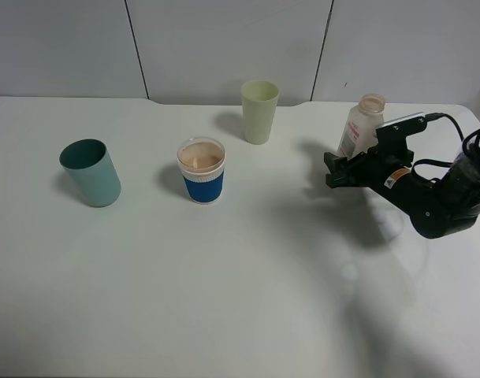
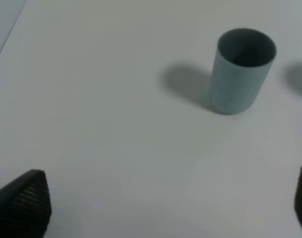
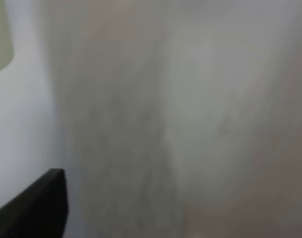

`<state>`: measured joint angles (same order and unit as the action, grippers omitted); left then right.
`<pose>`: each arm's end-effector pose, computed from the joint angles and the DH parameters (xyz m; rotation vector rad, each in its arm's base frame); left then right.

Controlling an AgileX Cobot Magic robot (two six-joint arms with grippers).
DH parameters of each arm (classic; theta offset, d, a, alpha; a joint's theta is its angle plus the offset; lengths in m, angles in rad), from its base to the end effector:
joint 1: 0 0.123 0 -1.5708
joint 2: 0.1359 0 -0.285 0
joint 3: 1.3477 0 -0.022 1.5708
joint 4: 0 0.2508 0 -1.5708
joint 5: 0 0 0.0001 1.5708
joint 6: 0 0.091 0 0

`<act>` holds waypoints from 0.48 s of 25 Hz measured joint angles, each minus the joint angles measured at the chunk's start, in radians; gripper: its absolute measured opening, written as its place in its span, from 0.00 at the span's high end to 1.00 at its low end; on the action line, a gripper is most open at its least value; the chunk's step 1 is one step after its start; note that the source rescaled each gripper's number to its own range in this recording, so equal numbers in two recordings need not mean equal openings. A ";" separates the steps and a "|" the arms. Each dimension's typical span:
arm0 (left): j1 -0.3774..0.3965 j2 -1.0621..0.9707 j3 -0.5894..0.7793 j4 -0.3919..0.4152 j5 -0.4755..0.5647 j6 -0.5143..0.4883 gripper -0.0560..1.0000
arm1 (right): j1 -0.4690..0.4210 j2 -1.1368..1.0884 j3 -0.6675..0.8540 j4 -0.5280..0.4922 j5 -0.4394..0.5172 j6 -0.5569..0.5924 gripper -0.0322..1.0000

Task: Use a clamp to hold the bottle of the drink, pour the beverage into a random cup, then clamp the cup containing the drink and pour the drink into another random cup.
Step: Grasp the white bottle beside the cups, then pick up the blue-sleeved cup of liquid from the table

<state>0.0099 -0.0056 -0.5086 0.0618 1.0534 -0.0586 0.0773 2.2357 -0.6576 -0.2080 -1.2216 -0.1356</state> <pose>-0.0066 0.0048 0.2804 -0.0723 2.0202 0.0428 0.3301 0.0433 0.0487 -0.3956 1.7997 0.0891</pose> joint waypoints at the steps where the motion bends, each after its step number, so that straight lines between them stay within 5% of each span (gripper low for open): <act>1: 0.000 0.000 0.000 0.000 0.000 0.000 0.00 | 0.002 0.000 0.000 -0.001 0.000 0.004 0.42; 12: 0.000 0.000 0.000 0.000 0.000 0.000 0.00 | 0.004 -0.108 0.033 0.024 0.008 0.026 0.22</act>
<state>0.0099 -0.0056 -0.5086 0.0618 1.0534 -0.0586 0.0808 2.1278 -0.6246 -0.1837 -1.2136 -0.1092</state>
